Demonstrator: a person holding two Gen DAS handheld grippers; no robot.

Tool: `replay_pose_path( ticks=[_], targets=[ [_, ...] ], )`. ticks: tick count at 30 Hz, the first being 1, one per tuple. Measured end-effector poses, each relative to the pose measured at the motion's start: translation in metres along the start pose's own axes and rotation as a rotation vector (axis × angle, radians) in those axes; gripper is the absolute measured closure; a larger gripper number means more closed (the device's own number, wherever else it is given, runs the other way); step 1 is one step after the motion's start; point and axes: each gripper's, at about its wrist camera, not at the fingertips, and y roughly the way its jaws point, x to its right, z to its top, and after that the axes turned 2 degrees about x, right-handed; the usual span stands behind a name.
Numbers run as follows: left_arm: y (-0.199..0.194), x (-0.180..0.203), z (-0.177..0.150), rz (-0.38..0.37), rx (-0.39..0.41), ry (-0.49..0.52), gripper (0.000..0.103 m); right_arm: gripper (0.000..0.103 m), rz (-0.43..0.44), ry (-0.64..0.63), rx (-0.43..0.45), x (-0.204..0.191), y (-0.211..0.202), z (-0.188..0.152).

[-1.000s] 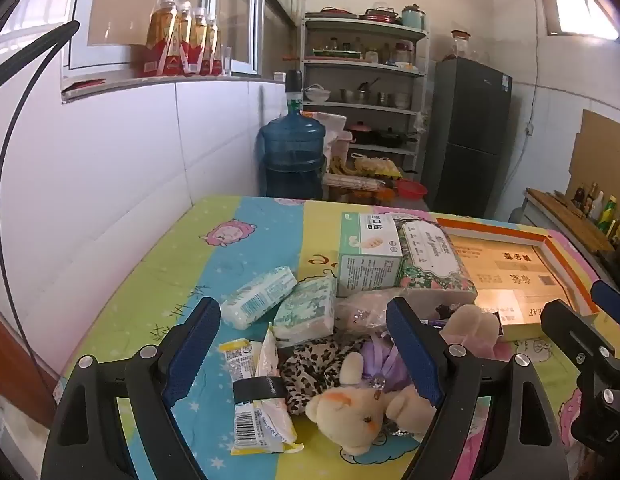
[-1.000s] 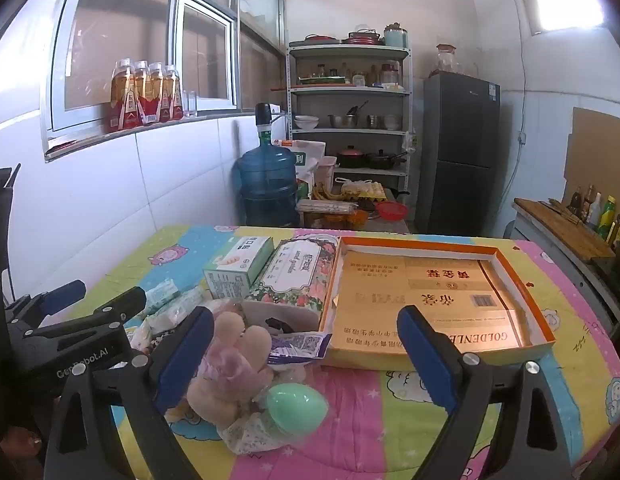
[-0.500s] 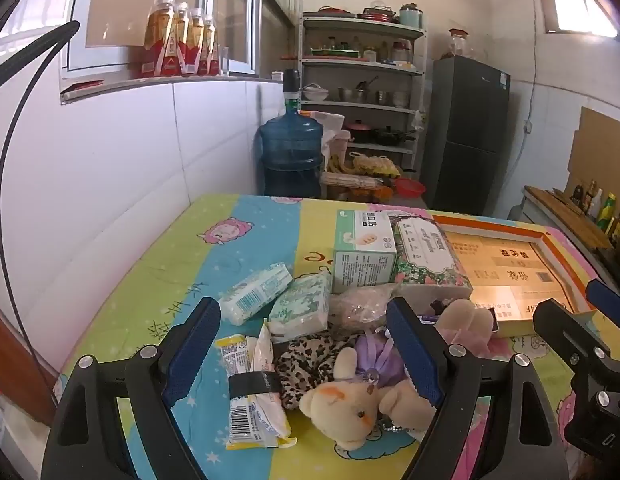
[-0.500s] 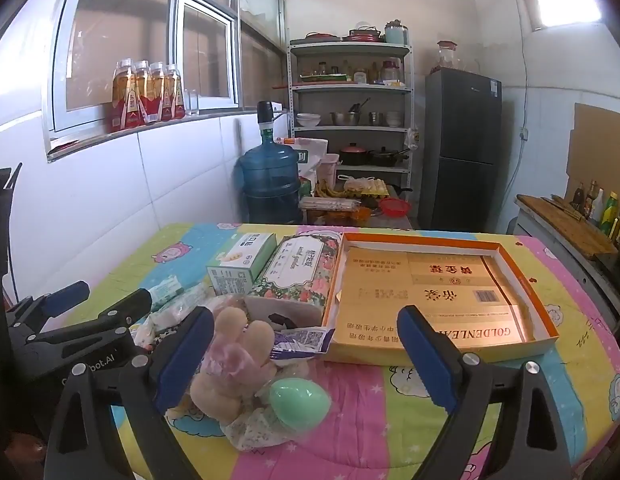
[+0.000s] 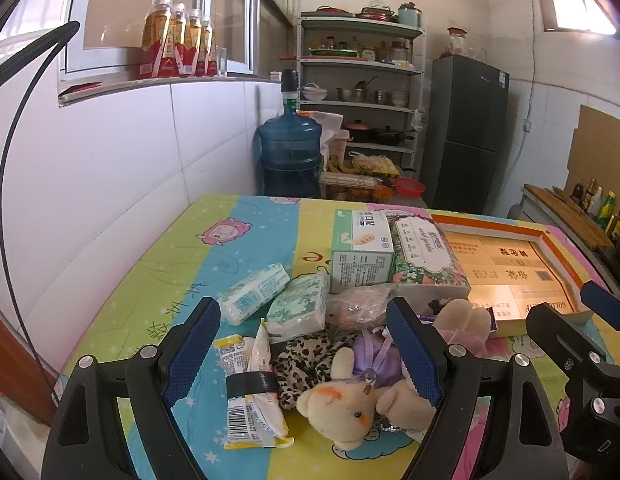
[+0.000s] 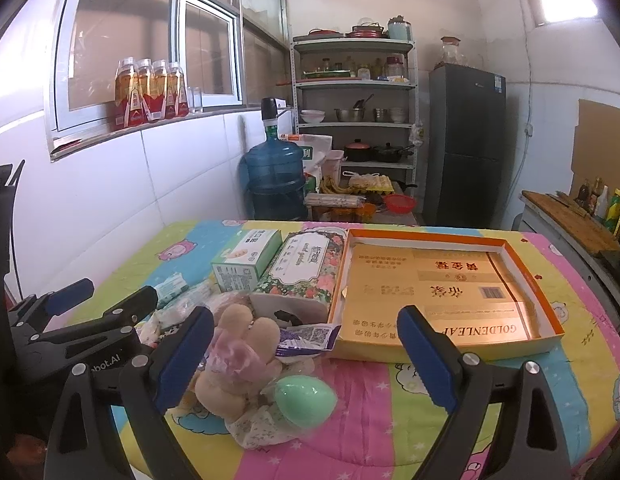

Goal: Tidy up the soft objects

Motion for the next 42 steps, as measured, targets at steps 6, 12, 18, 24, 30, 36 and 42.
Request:
replay_pose_path(
  ticks=[6, 12, 18, 24, 30, 36, 42],
  targets=[
    [0.0014, 0.0003, -0.0003, -0.006, -0.005, -0.002, 0.017, 0.010, 0.011, 0.001, -0.007, 0.0007, 0.0026, -0.0007],
    [0.0023, 0.0008, -0.0009, -0.007, -0.005, -0.002, 0.017, 0.010, 0.011, 0.001, -0.007, 0.0000, 0.0031, -0.0006],
    [0.0044, 0.0013, -0.0026, -0.008, -0.011, -0.004, 0.017, 0.010, 0.014, 0.001, -0.010, -0.0015, 0.0038, -0.0002],
    [0.0052, 0.0015, -0.0031, -0.010, -0.012, -0.005, 0.017, 0.010, 0.019, 0.001, -0.013, -0.0046, 0.0049, -0.0001],
    [0.0068, 0.0023, -0.0042, -0.014, -0.014, -0.007, 0.017, 0.010, 0.028, 0.006, -0.014, -0.0052, 0.0056, -0.0014],
    [0.0075, 0.0032, -0.0059, -0.015, -0.016, -0.007, 0.017, 0.010, 0.035, 0.011, -0.016, -0.0044, 0.0062, -0.0023],
    [0.0079, 0.0035, -0.0070, -0.016, -0.017, -0.009, 0.017, 0.010, 0.038, 0.013, -0.015, -0.0025, 0.0060, -0.0032]
  ],
)
